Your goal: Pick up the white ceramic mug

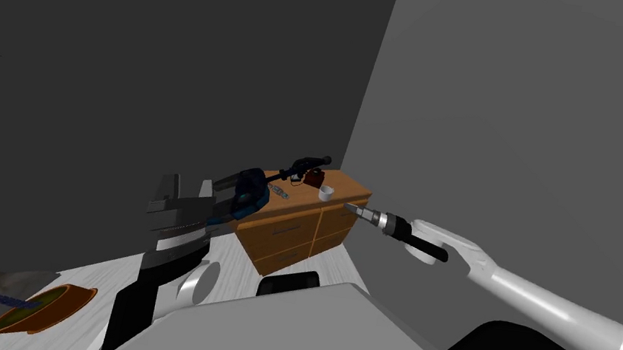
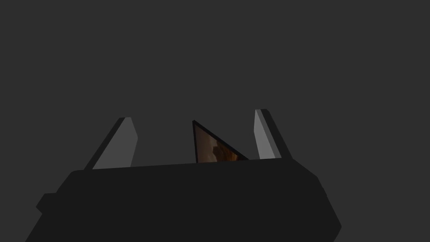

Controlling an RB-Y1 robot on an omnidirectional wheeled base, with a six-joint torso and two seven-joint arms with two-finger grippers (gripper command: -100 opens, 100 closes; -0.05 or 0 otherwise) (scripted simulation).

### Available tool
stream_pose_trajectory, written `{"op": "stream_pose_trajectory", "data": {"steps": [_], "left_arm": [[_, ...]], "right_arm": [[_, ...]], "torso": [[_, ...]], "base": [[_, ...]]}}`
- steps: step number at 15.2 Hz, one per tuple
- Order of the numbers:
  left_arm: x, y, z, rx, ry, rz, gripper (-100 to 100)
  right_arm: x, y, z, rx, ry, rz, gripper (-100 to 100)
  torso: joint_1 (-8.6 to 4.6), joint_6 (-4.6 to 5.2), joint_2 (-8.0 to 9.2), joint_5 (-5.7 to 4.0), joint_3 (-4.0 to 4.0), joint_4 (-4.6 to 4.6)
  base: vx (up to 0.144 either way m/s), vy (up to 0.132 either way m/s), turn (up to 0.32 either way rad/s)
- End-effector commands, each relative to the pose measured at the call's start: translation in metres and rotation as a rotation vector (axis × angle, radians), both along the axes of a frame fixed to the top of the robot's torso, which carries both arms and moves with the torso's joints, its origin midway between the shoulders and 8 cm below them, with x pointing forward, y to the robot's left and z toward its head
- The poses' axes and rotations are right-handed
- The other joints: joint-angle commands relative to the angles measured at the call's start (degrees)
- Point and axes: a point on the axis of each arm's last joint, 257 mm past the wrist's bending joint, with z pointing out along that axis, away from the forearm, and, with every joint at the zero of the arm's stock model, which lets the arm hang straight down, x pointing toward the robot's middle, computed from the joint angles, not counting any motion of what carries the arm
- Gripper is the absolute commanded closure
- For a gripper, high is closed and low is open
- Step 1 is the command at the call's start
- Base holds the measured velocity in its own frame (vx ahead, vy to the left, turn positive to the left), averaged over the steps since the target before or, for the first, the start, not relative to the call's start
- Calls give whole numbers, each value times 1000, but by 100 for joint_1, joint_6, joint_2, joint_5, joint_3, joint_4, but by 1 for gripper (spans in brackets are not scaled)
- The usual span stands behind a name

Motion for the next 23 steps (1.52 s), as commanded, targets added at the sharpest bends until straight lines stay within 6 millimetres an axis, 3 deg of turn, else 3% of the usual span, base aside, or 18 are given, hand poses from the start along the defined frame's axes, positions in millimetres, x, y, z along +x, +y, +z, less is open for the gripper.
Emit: {"op": "stream_pose_trajectory", "data": {"steps": [1, 7, 8, 23], "left_arm": [[0, 0, 0, 0, 0, 0, 0], [0, 0, 0, 0, 0, 0, 0], [0, 0, 0, 0, 0, 0, 0], [0, 0, 0, 0, 0, 0, 0]], "right_arm": [[1, -1, 0, -35, 16, 21, -100], [5, -3, 0, -128, 56, 69, -100], [8, -10, 1, -139, 76, 64, -100], [23, -9, 6, -378, 179, 178, -100]], "torso": [[0, 0, 0, 0, 0, 0], [2, 1, 1, 0, 1, 0], [2, 2, 2, 0, 1, 0], [5, 0, 2, 1, 1, 0]], "base": [[15, -14, 37], [9, -9, 32], [15, -11, 73], [11, -12, 44]]}}
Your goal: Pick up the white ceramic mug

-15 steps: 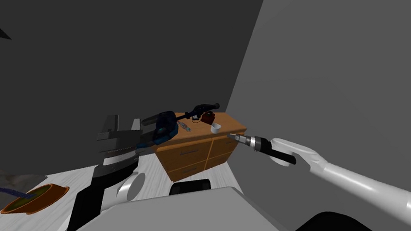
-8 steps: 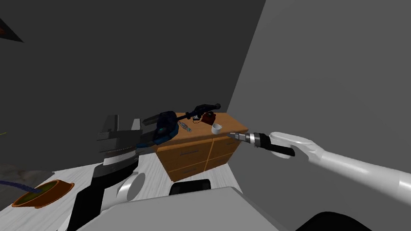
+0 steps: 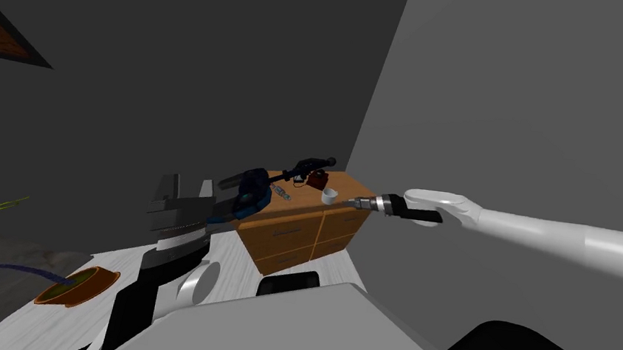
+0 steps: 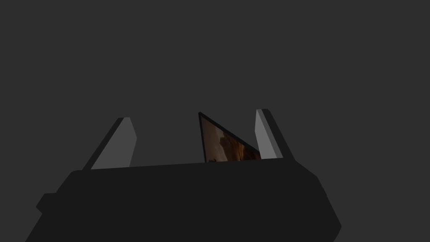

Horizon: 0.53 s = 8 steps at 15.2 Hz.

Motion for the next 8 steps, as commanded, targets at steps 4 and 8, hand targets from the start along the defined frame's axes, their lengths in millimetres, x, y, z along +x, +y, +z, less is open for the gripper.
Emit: {"op": "stream_pose_trajectory", "data": {"steps": [4, 8], "left_arm": [[0, 0, 0, 0, 0, 0, 0], [0, 0, 0, 0, 0, 0, 0]], "right_arm": [[6, 2, 3, -81, 39, 35, -100], [12, 5, 4, -144, 67, 63, -100]], "torso": [[-1, 1, 1, 0, 1, 0], [1, 1, 0, 0, 0, 0]], "base": [[11, -16, 41], [12, -15, 45]]}}
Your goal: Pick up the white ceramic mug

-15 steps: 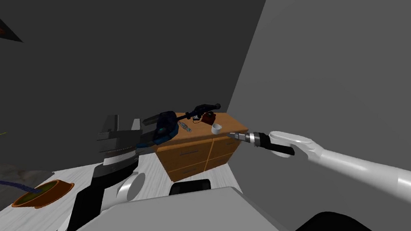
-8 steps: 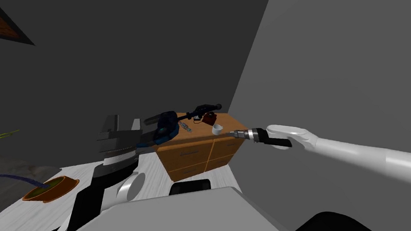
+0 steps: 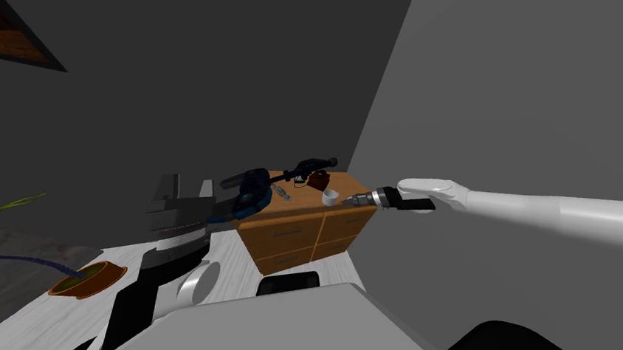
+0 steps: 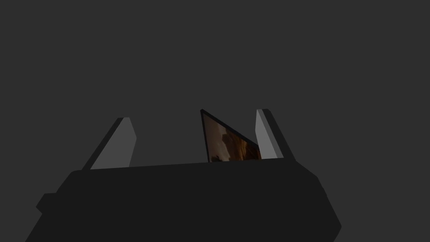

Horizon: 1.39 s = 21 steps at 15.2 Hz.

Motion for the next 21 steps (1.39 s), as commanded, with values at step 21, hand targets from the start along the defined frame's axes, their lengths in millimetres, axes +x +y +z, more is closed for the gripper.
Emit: {"op": "stream_pose_trajectory", "data": {"steps": [21], "left_arm": [[0, 0, 0, 0, 0, 0, 0]], "right_arm": [[23, 34, -1, -339, 140, 159, -100]], "torso": [[2, 1, 3, 0, 1, 0]], "base": [[10, -15, 37]]}}
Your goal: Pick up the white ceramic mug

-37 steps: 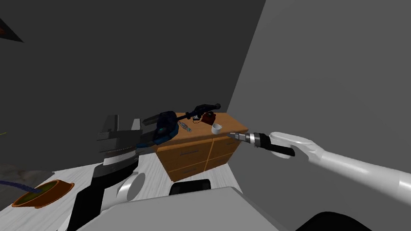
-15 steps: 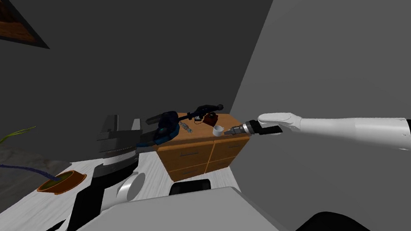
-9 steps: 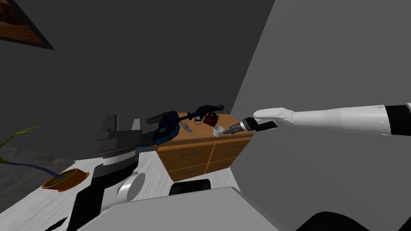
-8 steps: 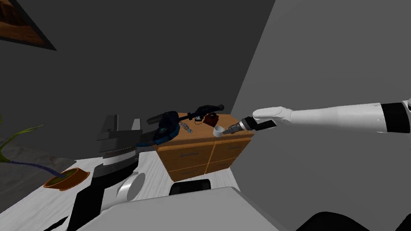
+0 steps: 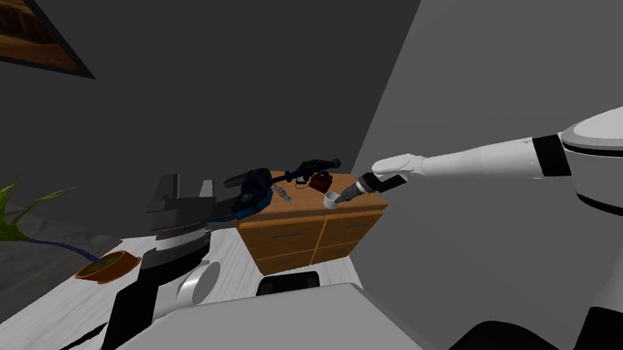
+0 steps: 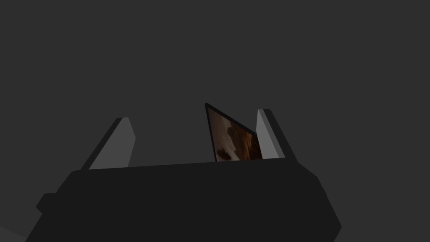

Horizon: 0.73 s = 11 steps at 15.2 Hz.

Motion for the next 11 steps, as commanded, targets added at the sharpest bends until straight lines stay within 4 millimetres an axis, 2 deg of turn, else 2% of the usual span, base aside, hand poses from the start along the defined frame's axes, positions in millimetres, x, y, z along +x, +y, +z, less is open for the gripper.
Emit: {"op": "stream_pose_trajectory", "data": {"steps": [1, 11], "left_arm": [[0, 0, 0, 0, 0, 0, 0], [0, 0, 0, 0, 0, 0, 0]], "right_arm": [[0, 6, -2, -38, 14, 23, -100], [4, 29, -13, -189, 77, 96, -100]], "torso": [[0, 0, 0, 0, 0, 0], [-2, 1, 1, -1, 0, 0]], "base": [[9, -18, 33], [9, -20, 34]]}}
